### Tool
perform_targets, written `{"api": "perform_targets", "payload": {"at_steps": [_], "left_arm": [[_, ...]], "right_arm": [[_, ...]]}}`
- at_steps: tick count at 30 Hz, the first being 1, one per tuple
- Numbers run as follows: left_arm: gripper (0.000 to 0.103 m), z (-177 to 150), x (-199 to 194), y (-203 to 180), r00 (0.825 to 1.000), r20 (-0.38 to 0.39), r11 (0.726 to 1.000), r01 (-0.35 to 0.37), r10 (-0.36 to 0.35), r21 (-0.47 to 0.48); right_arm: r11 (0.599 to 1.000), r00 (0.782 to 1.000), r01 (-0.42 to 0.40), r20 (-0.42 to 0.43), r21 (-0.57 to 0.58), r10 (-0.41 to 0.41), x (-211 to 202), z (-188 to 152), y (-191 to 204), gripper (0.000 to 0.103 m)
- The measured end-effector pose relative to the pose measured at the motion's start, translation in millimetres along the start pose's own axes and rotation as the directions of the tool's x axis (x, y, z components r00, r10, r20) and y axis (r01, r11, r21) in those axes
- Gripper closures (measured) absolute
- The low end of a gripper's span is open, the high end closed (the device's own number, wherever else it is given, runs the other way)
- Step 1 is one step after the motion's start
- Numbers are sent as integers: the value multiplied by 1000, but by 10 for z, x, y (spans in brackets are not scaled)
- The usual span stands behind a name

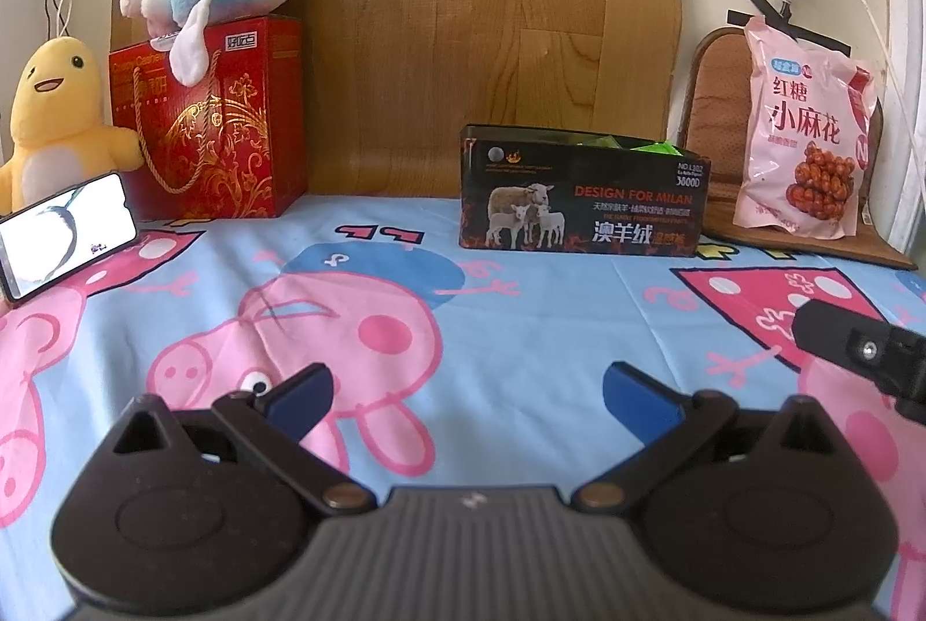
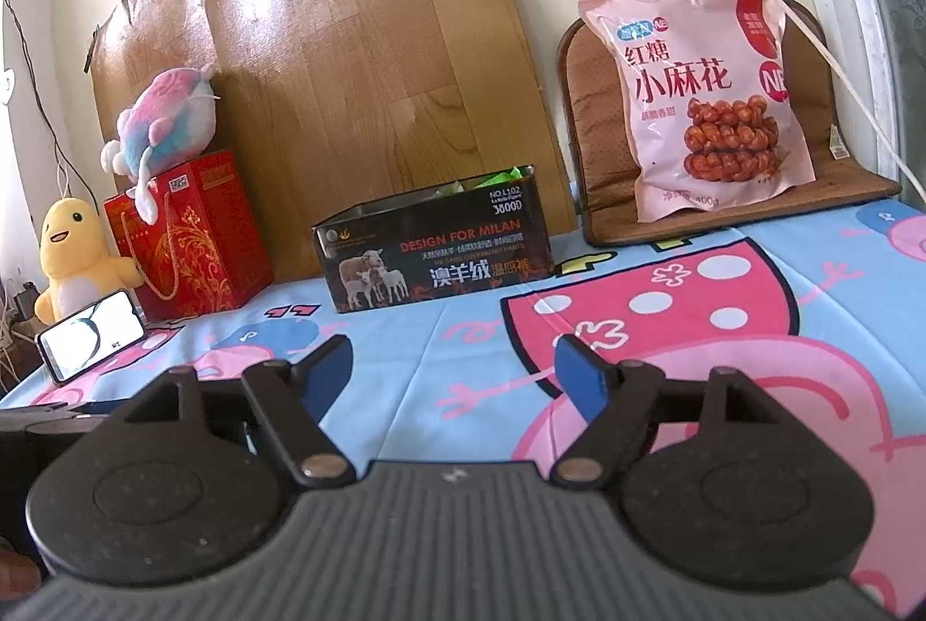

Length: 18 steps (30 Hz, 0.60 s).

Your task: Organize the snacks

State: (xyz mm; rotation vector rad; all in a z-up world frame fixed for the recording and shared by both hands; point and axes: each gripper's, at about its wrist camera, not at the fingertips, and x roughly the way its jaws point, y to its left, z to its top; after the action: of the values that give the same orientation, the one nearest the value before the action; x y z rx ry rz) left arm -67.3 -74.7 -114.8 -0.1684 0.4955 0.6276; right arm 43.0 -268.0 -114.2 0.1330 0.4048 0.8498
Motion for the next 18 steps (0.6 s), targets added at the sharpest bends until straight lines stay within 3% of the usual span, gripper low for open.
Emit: {"api": "perform_targets", "payload": {"at_steps": [18], "left_arm": [[0,-12,12,10,1000,-18,1000,3,-3,-1]], "right_arm": [[999,1000,-7,8,48,6,-12,-9,-54,22]]}}
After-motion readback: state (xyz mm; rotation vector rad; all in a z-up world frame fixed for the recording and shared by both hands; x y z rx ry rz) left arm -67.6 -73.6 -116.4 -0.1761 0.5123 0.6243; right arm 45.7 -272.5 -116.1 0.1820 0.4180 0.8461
